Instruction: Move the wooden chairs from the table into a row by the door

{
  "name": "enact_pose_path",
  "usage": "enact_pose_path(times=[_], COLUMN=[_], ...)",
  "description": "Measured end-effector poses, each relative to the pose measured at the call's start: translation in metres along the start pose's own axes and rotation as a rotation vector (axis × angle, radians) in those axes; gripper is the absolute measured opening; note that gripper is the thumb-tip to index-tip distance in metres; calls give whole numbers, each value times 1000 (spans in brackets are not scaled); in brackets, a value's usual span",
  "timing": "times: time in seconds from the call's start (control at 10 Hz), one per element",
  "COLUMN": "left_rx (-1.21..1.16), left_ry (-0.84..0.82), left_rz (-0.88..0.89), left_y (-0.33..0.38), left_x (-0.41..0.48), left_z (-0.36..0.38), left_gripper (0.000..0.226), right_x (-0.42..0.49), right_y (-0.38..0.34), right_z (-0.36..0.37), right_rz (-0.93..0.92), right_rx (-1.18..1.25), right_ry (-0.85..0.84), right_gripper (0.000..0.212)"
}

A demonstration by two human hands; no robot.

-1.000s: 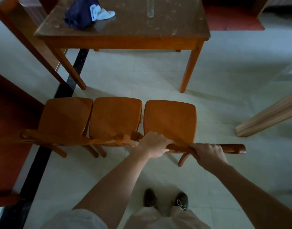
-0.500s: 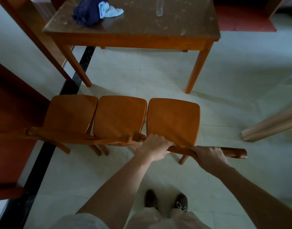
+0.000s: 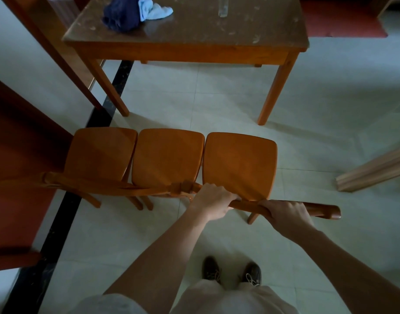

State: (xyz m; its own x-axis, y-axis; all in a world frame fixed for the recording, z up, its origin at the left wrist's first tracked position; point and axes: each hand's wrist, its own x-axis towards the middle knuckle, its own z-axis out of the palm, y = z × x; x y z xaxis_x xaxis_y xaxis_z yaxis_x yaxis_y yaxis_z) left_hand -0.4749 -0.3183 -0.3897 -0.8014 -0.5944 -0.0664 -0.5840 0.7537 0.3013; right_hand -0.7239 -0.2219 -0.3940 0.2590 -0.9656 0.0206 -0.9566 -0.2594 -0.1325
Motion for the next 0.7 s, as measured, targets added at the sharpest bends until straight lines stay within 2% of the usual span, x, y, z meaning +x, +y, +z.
enact_pose_path(times=[0.3,0.5,0.6,0.7], left_rx=[-10,-8,-30,-248], left_ry=[26,14,-28,-46], left_rz=[10,-2,-30,-53], left_y=[9,9,12,14], left_x=[-1,-7,-9,-8], left_z=[-1,-2,-3,-16], left_gripper=[27,36,35,39], right_x=[-3,-7,-8,1], right_y=[4,-2,-1,-8], right_z=[0,0,-2,-11], right_rz=[23,56,74,93], right_rx=[8,28,25,156], right_ry=[-18,-25,-154,-349], right_gripper=[27,30,28,61])
